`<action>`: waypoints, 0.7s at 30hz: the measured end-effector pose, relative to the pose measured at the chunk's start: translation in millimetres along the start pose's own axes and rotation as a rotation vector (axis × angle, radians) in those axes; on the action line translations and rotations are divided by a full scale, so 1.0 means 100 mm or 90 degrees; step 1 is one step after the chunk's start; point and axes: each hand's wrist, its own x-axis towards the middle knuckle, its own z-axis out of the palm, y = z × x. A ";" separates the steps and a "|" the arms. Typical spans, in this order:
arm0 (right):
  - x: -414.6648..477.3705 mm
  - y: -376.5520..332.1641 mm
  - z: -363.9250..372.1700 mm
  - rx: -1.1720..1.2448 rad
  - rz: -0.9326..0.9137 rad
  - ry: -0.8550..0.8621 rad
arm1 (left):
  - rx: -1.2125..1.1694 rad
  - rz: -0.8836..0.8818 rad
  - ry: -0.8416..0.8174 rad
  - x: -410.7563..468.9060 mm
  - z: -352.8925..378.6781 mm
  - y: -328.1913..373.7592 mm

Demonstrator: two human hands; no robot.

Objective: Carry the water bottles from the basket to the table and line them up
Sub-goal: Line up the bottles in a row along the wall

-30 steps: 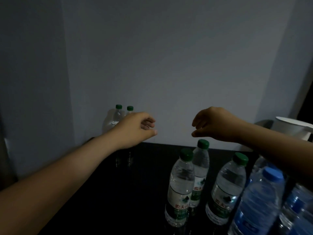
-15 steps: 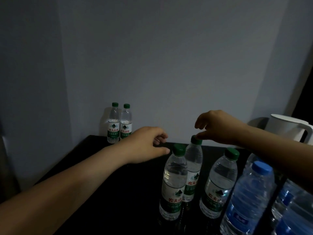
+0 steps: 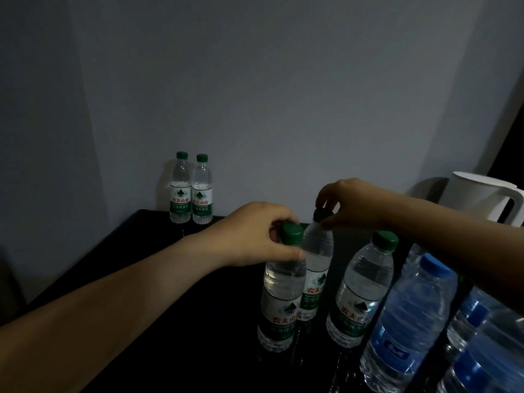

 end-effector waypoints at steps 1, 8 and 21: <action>0.00 0.00 0.02 -0.005 -0.003 -0.007 | 0.012 0.003 0.010 0.01 0.01 0.01; 0.06 0.00 0.04 -0.031 -0.050 -0.005 | 0.036 -0.001 0.041 0.07 0.01 -0.02; 0.46 -0.10 0.02 -0.004 -0.092 0.003 | 0.028 -0.030 0.113 0.37 -0.45 -0.53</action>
